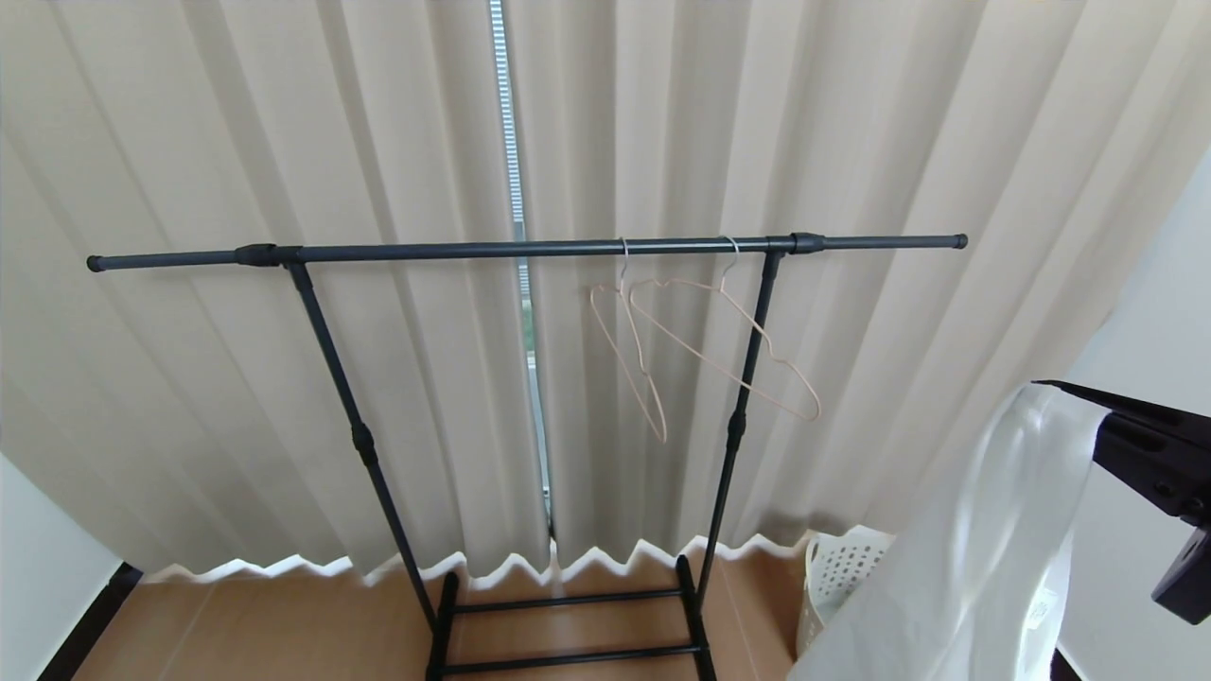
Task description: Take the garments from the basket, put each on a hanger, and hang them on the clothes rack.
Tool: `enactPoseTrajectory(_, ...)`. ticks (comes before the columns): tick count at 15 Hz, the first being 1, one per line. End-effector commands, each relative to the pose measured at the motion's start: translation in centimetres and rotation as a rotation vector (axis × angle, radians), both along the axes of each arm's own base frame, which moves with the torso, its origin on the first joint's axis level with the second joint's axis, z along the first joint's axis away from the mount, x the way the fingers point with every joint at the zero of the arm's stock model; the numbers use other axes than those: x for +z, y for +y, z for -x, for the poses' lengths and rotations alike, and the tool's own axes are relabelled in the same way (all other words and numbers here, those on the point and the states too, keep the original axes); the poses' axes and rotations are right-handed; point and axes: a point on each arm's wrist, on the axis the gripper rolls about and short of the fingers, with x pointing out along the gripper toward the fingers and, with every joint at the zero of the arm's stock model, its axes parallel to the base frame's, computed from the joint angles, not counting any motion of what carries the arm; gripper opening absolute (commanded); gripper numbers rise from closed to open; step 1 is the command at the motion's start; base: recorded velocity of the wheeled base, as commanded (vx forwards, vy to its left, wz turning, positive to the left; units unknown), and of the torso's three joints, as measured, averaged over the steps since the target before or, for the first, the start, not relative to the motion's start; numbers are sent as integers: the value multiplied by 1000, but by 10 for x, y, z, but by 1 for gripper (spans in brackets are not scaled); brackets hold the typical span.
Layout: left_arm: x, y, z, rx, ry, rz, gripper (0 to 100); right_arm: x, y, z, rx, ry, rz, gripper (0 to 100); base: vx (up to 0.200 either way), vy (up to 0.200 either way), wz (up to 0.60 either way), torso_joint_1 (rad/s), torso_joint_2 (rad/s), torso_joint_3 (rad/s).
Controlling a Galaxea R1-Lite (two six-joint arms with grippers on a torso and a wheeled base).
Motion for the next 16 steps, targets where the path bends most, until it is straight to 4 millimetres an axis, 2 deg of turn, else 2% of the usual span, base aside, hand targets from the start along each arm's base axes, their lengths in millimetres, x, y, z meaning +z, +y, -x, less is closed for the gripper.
enactPoseTrajectory(1, 1, 0, 0, -5, 11, -57, 100, -1, 1, -2, -5, 7, 8, 0, 0, 0, 0, 0, 0, 0)
enactPoseTrajectory(2, 6, 0, -5, -15, 60, -126, 100, -1, 2, -4, -5, 13, 12, 0, 0, 0, 0, 0, 0, 0)
enactPoseTrajectory(4, 38, -2, -27, -115, 191, -102, 100, -3, 13, -18, -16, 47, 33, 0, 0, 0, 0, 0, 0, 0)
enactPoseTrajectory(6, 69, -5, -69, -202, 316, 60, 100, -9, 33, -44, -16, 105, 76, 0, 0, 0, 0, 0, 0, 0)
enactPoseTrajectory(7, 82, -11, -100, -248, 370, 116, 100, -7, 47, -62, -16, 127, 79, 0, 0, 0, 0, 0, 0, 0)
enactPoseTrajectory(9, 90, -33, -131, -364, 467, 200, 100, -1, 62, -82, -13, 118, 43, 0, 0, 0, 0, 0, 0, 0)
enactPoseTrajectory(11, 86, -68, -158, -342, 568, 135, 100, -17, 75, -91, 0, 172, 8, 0, 0, 0, 0, 0, 0, 0)
enactPoseTrajectory(13, 86, -94, -170, -388, 597, 82, 100, -28, 91, -111, -31, 200, -15, 0, 0, 0, 0, 0, 0, 0)
enactPoseTrajectory(14, 85, -116, -176, -458, 622, 55, 100, -31, 95, -117, -73, 177, -27, 0, 0, 0, 0, 0, 0, 0)
enactPoseTrajectory(16, 83, -141, -184, -510, 653, 40, 100, -36, 104, -122, -94, 167, -28, 0, 0, 0, 0, 0, 0, 0)
